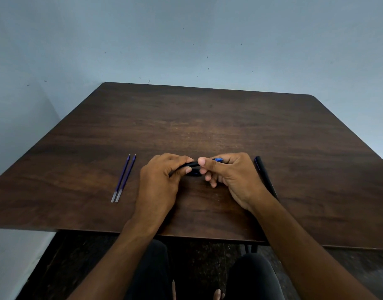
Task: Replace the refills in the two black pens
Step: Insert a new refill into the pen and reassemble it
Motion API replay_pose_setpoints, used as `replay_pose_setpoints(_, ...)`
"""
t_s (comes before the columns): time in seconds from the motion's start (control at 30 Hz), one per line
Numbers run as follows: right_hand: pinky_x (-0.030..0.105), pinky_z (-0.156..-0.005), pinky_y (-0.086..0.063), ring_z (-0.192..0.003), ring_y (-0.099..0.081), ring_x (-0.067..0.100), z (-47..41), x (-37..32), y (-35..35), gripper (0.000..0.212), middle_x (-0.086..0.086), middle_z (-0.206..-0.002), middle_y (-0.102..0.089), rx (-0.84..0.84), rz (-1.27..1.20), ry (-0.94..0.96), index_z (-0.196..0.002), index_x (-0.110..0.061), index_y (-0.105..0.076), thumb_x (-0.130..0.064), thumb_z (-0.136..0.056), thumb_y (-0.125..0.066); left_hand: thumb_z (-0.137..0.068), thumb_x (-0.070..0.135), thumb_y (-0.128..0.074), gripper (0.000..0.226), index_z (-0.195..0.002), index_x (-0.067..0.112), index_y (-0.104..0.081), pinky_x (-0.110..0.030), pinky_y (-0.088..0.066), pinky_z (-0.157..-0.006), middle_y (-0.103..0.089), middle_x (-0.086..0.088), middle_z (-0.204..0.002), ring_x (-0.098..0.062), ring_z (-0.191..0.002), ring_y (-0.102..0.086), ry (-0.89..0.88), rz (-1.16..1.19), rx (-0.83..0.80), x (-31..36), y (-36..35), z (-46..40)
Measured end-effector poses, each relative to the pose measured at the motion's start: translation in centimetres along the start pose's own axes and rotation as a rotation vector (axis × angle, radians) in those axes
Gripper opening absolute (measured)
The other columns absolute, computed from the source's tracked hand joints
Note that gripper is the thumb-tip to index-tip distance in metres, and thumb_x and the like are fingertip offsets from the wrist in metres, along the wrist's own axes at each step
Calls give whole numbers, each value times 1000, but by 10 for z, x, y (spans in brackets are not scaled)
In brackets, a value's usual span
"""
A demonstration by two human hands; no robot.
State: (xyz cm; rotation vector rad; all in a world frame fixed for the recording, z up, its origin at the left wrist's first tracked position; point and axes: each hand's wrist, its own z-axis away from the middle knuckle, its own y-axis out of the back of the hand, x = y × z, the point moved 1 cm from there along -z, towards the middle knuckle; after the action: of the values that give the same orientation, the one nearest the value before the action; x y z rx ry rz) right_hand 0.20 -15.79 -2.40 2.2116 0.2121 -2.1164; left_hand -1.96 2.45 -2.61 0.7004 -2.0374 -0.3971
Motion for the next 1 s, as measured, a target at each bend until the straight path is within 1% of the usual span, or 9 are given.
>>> replay_pose_setpoints(0.13,26,-49,-45,-59,-59,21,-1,2,0,37,16,-74,-74,32,74,14,-77,-9,-79,-46,-77,-83,-85,13,-75,24,-107,25,-77,-14,-45,-89,-68,19,-99,-1,-96,-61,3,-1,3,-1,-1,-1)
replay_pose_setpoints(0.23,25,-50,-45,-56,-55,20,-2,3,1,37,12,-67,-70,19,100,23,-87,-15,-79,-49,-73,-84,-85,14,-76,25,-108,25,-77,-14,-46,-90,-69,18,-100,-1,-98,-62,19,4,12,-2,-2,-1)
replay_pose_setpoints(0.37,27,-56,-49,-63,-57,21,-3,2,5,42,6,-74,-68,37,-34,55,-110,-23,-75,-29,-71,-87,-84,13,-77,27,-108,26,-76,-21,-50,-91,-70,18,-98,-1,-97,-64,45,18,60,-4,-1,-1)
replay_pose_setpoints(0.47,32,-54,-48,-64,-59,20,-4,1,8,24,7,-76,-68,97,-137,107,-102,-14,-78,-12,-78,-79,-84,13,-77,27,-107,25,-77,-23,-50,-90,-70,18,-97,-1,-96,-64,51,7,81,-5,-1,-2)
replay_pose_setpoints(0.6,34,-55,-49,-63,-58,25,-2,0,9,10,11,-71,-68,155,-74,104,-92,-11,-79,-14,-83,-79,-85,15,-76,27,-109,27,-76,-9,-44,-90,-65,23,-95,5,-96,-62,66,-13,62,-5,-1,-2)
replay_pose_setpoints(0.67,34,-55,-51,-60,-58,27,1,-4,8,13,10,-69,-69,178,5,102,-89,-12,-79,-24,-82,-81,-85,15,-75,27,-109,27,-75,-8,-44,-89,-66,23,-96,5,-97,-62,73,-6,59,-5,-1,-1)
replay_pose_setpoints(0.77,29,-51,-49,-53,-55,21,4,-8,6,17,8,-63,-67,219,124,115,-84,-14,-77,-31,-83,-79,-86,16,-75,26,-109,27,-75,-17,-48,-90,-68,20,-97,2,-97,-62,70,-8,57,-4,-1,-1)
replay_pose_setpoints(0.9,29,-53,-44,-53,-49,14,7,-13,2,30,16,-62,-62,269,346,162,-76,-12,-71,-39,-88,-71,-85,16,-76,26,-109,27,-76,-19,-48,-91,-68,20,-99,-1,-98,-63,54,-16,56,-3,-1,0)
replay_pose_setpoints(1.0,17,-52,-39,-50,-45,1,8,-16,1,40,1,-53,-55,290,511,201,-70,-8,-67,-41,-94,-64,-86,16,-75,26,-109,27,-76,-10,-43,-88,-65,21,-98,-2,-96,-61,46,-39,34,-2,-1,-1)
